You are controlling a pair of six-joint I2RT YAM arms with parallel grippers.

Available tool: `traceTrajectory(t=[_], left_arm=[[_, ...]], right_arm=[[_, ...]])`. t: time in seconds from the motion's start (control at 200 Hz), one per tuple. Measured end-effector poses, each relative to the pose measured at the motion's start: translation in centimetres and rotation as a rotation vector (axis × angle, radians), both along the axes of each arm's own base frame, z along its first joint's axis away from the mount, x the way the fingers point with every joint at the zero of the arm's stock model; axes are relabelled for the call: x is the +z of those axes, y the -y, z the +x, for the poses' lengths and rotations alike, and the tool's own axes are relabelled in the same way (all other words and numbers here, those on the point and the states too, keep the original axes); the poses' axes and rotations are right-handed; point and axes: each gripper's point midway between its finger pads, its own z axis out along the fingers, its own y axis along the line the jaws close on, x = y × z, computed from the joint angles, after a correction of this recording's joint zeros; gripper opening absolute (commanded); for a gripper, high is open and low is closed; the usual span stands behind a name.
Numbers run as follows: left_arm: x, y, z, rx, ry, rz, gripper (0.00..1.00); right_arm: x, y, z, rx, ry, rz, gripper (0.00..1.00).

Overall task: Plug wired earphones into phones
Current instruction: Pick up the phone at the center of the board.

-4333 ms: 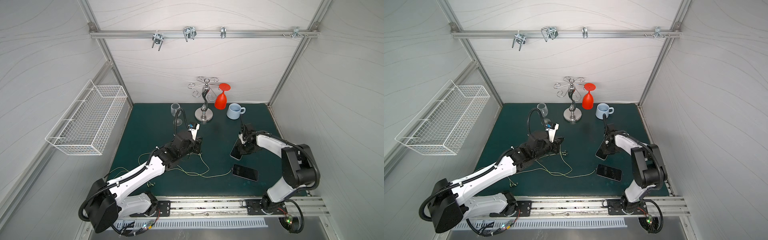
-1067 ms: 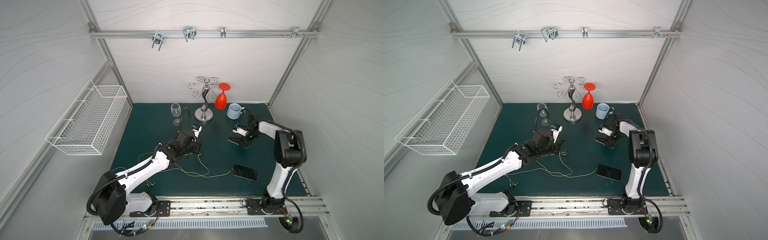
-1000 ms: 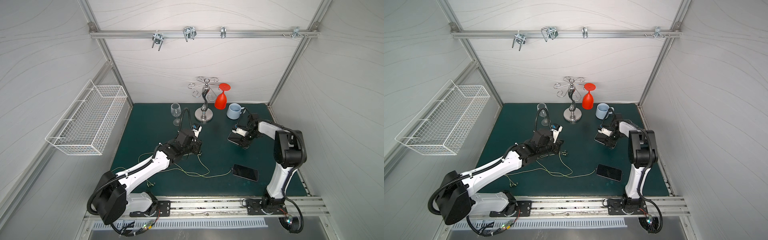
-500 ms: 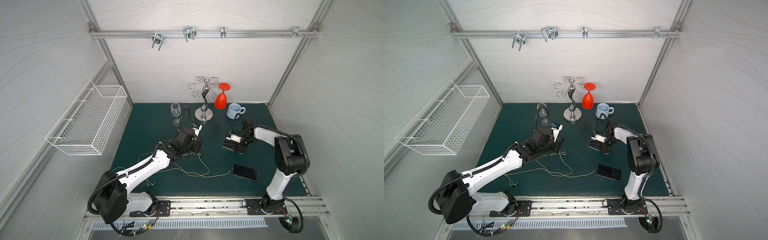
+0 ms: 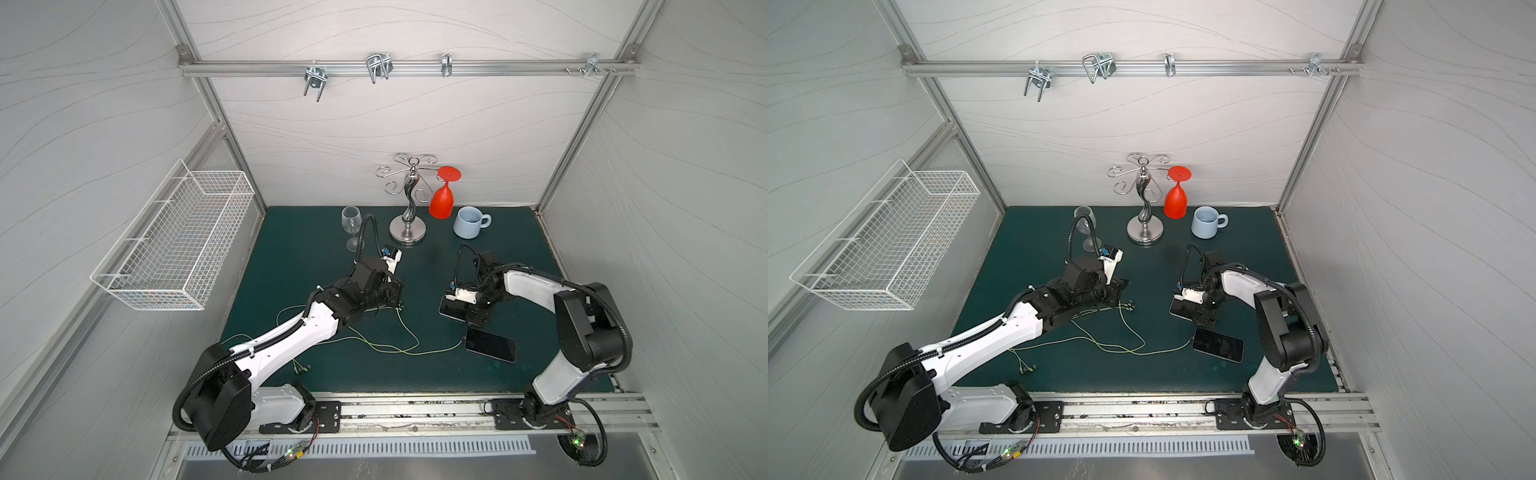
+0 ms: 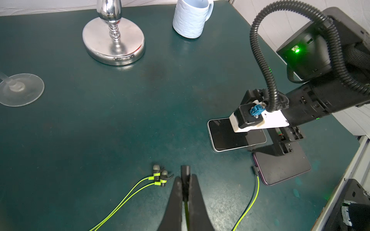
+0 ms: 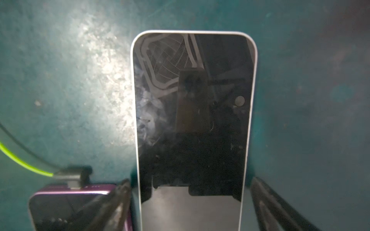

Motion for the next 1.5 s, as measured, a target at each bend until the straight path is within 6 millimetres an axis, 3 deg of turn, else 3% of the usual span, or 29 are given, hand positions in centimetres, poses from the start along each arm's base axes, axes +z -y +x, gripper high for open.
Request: traceTrajectory(t=[0.105,0.27,0.465,0.655,1.06,1.25,1.501], left_arm=[[-0.1,-0.2,-0.2,0.002,-0.001,-0.001,0.00],[0.2,-0.3,-0.3,0.003,0.005,-0.006,0.00],[0.4,-0.7,-0.5,0.008,0.015,-0.005,0.00],[0.0,-0.9,-0.5,0.019,0.011,0.004,0.00],[0.2,-0.9,-0.4,0.037,0.003,-0.015,0.00],[0.1,-0.6,-0.5,0.040,-0.019,-0.035,0.00],[-0.3,-0.3,-0.6,0.043,-0.052,-0.056,0.00]], right_arm=[[0.0,-0.9,0.8,0.025,0.004,-0.019,0.99],[0.0,-1.9,1.7,0.039,0.002,-0.029,0.90],[-0.1,-1.9,1.6,0.049,0.007,-0.049,0.86],[-0.2,-2.1,1.2,0.071,0.004,-0.064,0.76],[0.6,-1.7,0.7,0.025,0.074,-0.007,0.73],[1.9,-1.6,0.8,0.013,0.107,0.018,0.75],[1.5,-1.5,0.3,0.012,0.082,0.008,0.75]])
